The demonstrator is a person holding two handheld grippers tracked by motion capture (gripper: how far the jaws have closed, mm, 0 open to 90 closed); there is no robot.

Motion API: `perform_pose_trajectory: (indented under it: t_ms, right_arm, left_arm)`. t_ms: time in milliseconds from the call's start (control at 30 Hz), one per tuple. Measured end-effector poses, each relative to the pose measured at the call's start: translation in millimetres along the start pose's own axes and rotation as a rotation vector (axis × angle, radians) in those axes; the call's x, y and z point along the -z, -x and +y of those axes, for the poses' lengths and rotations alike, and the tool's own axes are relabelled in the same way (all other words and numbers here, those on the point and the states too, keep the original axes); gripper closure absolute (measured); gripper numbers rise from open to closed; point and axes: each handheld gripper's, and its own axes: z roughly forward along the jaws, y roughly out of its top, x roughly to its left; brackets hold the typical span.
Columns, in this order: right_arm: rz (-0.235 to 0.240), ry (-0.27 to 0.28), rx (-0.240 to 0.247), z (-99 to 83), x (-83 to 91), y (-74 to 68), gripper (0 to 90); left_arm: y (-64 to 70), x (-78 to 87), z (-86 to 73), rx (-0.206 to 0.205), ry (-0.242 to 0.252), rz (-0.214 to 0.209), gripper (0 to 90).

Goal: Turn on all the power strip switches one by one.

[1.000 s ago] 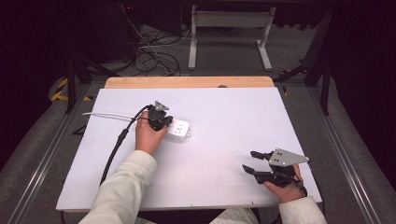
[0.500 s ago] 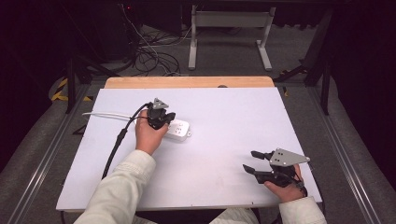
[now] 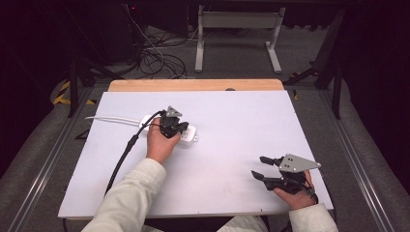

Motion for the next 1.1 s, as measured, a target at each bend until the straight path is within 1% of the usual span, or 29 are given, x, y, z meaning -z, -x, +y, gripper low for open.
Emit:
perform_pose_trajectory:
  t_ms: [67, 267, 333, 467, 567, 733, 800, 933, 1100]
  right_arm:
    - [0.001, 0.001, -0.001, -0.1, 0.0, 0.1, 41.0]
    - [0.002, 0.0, -0.002, -0.2, -0.2, 0.2, 41.0]
    - [0.002, 0.0, -0.002, -0.2, -0.2, 0.1, 41.0]
    - [0.002, -0.001, -0.001, -0.2, -0.3, 0.1, 41.0]
    - [0.003, -0.002, 0.0, -0.2, -0.4, 0.1, 41.0]
    - [0.002, -0.002, 0.001, -0.3, -0.5, 0.2, 41.0]
    - [0.001, -0.003, 0.002, -0.3, -0.4, 0.1, 41.0]
    - [0.004, -0.003, 0.003, -0.3, -0.8, 0.1, 41.0]
    - [0.002, -0.004, 0.003, -0.3, -0.7, 0.0, 41.0]
  left_arm:
    - [-0.2, -1.5, -0.4, -0.002, 0.002, 0.005, 89.9]
    - [1.2, -3.8, -0.2, 0.005, 0.013, -0.003, 89.9]
    - [0.5, -3.7, -0.1, 0.0, 0.013, 0.005, 90.0]
    - [0.6, -4.3, -0.7, -0.006, 0.016, 0.003, 90.0]
    - [0.0, -4.6, -0.9, -0.004, 0.013, -0.001, 90.0]
    - [0.7, -5.2, -1.3, -0.008, 0.013, 0.003, 90.0]
    - [0.6, -5.3, -1.6, -0.006, 0.011, 0.001, 90.0]
    - [-1.5, -5.8, -2.8, 0.015, 0.017, -0.013, 90.0]
    - [0.8, -6.3, -3.5, 0.016, 0.019, 0.0, 90.0]
